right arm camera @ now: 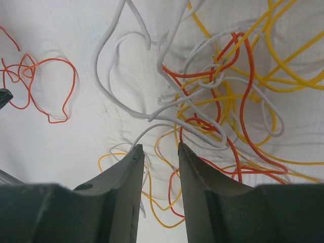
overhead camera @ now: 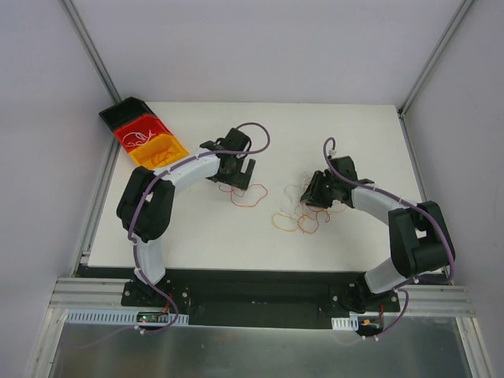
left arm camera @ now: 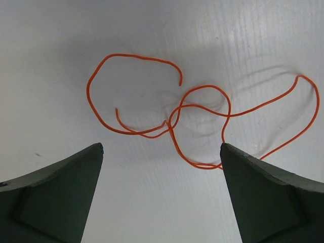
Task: Untangle the cables
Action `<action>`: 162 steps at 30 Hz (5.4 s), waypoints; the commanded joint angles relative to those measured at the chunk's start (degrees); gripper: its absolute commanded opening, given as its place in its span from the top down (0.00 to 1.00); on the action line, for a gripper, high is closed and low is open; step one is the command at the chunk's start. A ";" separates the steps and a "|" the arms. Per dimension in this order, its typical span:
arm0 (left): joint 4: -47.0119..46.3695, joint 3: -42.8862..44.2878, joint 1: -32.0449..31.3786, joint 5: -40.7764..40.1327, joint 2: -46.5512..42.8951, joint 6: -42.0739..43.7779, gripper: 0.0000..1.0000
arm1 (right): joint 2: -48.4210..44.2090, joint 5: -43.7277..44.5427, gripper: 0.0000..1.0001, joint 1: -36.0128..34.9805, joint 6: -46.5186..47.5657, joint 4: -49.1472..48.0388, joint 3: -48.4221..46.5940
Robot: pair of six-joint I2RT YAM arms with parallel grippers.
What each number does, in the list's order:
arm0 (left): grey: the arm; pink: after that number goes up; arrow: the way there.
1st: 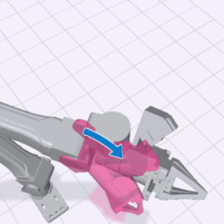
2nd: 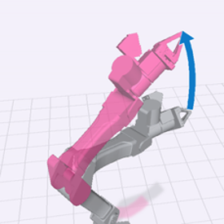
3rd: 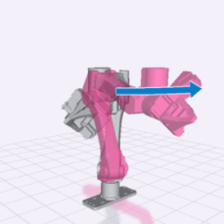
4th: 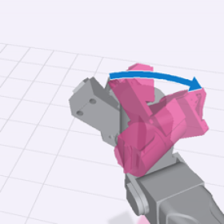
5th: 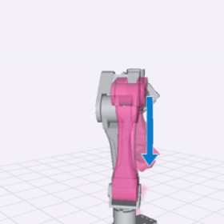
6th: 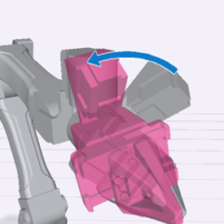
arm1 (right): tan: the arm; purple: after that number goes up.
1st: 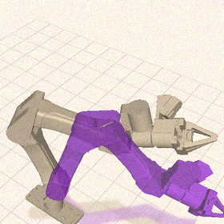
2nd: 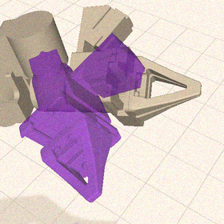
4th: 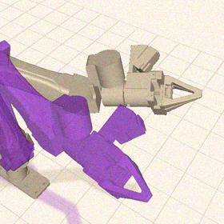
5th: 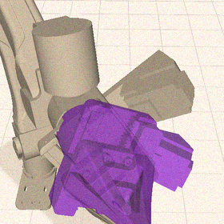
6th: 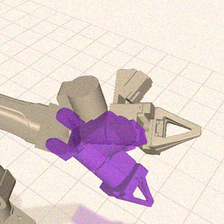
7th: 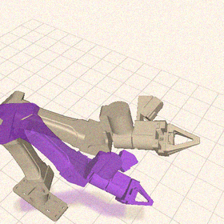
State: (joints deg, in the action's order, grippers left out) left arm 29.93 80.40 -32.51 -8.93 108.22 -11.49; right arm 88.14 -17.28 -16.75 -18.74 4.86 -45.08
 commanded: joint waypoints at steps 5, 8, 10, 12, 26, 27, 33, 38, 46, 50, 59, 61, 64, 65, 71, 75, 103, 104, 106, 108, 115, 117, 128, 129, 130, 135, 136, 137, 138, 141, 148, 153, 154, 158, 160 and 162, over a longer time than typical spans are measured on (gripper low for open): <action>-3.48 2.74 0.87 5.93 2.77 -0.47 0.11 | -1.74 -1.18 0.63 0.05 1.08 -1.96 0.78; -3.48 3.45 0.78 6.29 4.53 -0.56 0.24 | -2.09 -1.27 0.63 -0.03 1.08 -2.31 1.13; -3.48 3.62 0.78 6.21 5.24 -0.56 0.31 | -2.18 -1.27 0.63 -0.03 1.08 -2.58 1.31; -3.39 3.36 0.78 5.68 5.50 -0.64 0.39 | -2.27 -1.27 0.63 0.05 1.08 -2.67 1.31; -6.28 -1.55 0.78 1.90 0.33 2.34 1.00 | -2.53 -1.35 0.63 -0.03 1.08 -2.84 1.57; -6.81 -2.52 0.78 1.46 -1.51 2.35 1.00 | -2.45 -1.35 0.63 -0.03 1.08 -2.93 1.57; -9.45 -8.67 2.80 -1.18 -15.65 2.17 1.00 | -2.36 -1.44 0.63 0.05 1.08 -2.93 1.57; -9.37 -9.74 8.60 2.15 -25.94 2.26 1.00 | -2.27 -1.71 0.63 -0.03 1.08 -3.02 1.57; -6.39 -1.05 17.91 4.44 -33.86 4.71 1.00 | -2.27 -1.88 0.63 0.05 1.08 -3.19 1.40; -4.27 7.55 21.17 4.71 -34.40 6.03 1.00 | -2.18 -1.88 0.63 0.05 1.08 -3.19 1.49; -0.85 27.86 26.71 4.01 -30.36 9.81 1.00 | -1.66 -2.06 0.63 0.05 1.08 -2.84 1.14; -0.23 31.38 27.85 3.92 -29.22 10.25 1.00 | -1.48 -2.15 0.63 0.05 1.08 -2.75 1.05; 0.39 35.78 29.61 4.62 -27.55 10.52 1.00 | -1.22 -2.15 0.63 -0.03 1.16 -2.58 0.87; 0.65 37.01 30.05 4.71 -27.02 10.69 1.00 | -1.13 -2.15 0.63 -0.03 1.08 -2.58 0.78; 1.18 37.73 32.07 3.92 -25.96 10.61 1.00 | -0.95 -2.15 0.63 -0.03 1.08 -2.40 0.61; 1.09 35.01 34.18 3.65 -25.35 10.26 1.00 | -0.86 -2.15 0.63 0.05 1.08 -2.32 0.52; -9.71 3.10 37.78 -0.74 -14.80 3.75 1.00 | -0.95 -2.23 0.63 0.05 1.08 -2.23 0.52; -10.85 2.23 37.79 -1.26 -14.19 3.93 1.00 | -0.86 -2.23 0.63 -0.03 1.08 -2.23 0.43; -13.31 0.55 37.70 -3.45 -13.05 4.71 1.00 | -0.78 -2.32 0.63 0.05 1.08 -2.31 0.43; -14.81 -0.15 38.05 -4.95 -11.64 5.77 1.00 | -0.86 -2.41 0.63 0.05 1.16 -2.23 0.43; -15.52 -0.77 39.02 -7.50 -6.54 7.18 1.00 | -0.60 -2.76 0.63 0.14 1.25 -2.23 0.26; -15.52 -1.38 39.02 -8.21 -6.27 6.92 1.00 | -0.69 -2.76 0.63 0.05 1.25 -2.40 0.34; -17.18 -7.97 39.02 -20.07 -13.91 9.81 1.00 | -0.60 -3.11 0.63 0.14 1.34 -2.58 0.34; -18.49 -9.11 39.10 -20.60 -15.22 10.60 1.00 | -0.69 -3.11 0.63 0.05 1.34 -2.58 0.34; -19.46 -9.99 38.93 -20.86 -16.02 10.95 1.00 | -0.69 -3.03 0.63 0.05 1.34 -2.67 0.34; -22.46 -12.63 39.02 -19.29 -18.57 15.08 1.00 | -0.60 -3.20 0.63 0.05 1.34 -2.67 0.43; -22.64 -12.64 39.02 -19.37 -18.49 15.70 1.00 | -0.69 -3.20 0.63 0.14 1.34 -2.58 0.43; -22.64 -12.55 39.02 -19.29 -18.23 16.57 1.00 | -0.77 -3.11 0.63 0.05 1.34 -2.58 0.52; -22.73 -12.46 39.02 -19.37 -17.88 17.63 1.00 | -0.86 -3.11 0.63 0.14 1.34 -2.58 0.52; -22.72 -12.55 39.02 -19.56 -18.22 17.99 1.00 | -0.86 -3.11 0.63 0.05 1.34 -2.67 0.52; -22.91 -7.91 38.31 0.66 -12.97 17.47 1.00 | -0.60 -3.20 0.63 0.05 1.25 -2.67 0.43; -17.63 -1.74 38.31 -3.45 -4.96 14.66 1.00 | -0.51 -3.20 0.63 0.14 1.34 -2.58 0.43; -17.63 -1.56 38.31 -3.90 -4.95 14.21 0.97 | -0.60 -3.20 0.63 0.14 1.34 -2.58 0.43; -17.54 -2.09 38.31 -7.32 -7.76 12.98 0.74 | -0.34 -3.38 0.63 0.23 1.34 -2.58 0.08; -17.63 -2.61 38.31 -9.09 -9.78 12.28 0.61 | -0.33 -3.38 0.63 0.23 1.34 -2.58 0.17; -17.63 -3.32 38.31 -6.82 -12.76 11.66 0.48 | -0.34 -3.29 0.63 0.14 1.34 -2.58 0.25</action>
State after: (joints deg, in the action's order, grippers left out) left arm 12.23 76.73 5.98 -14.94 102.61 2.35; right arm 88.07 -19.86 -16.71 -18.35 3.22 -43.99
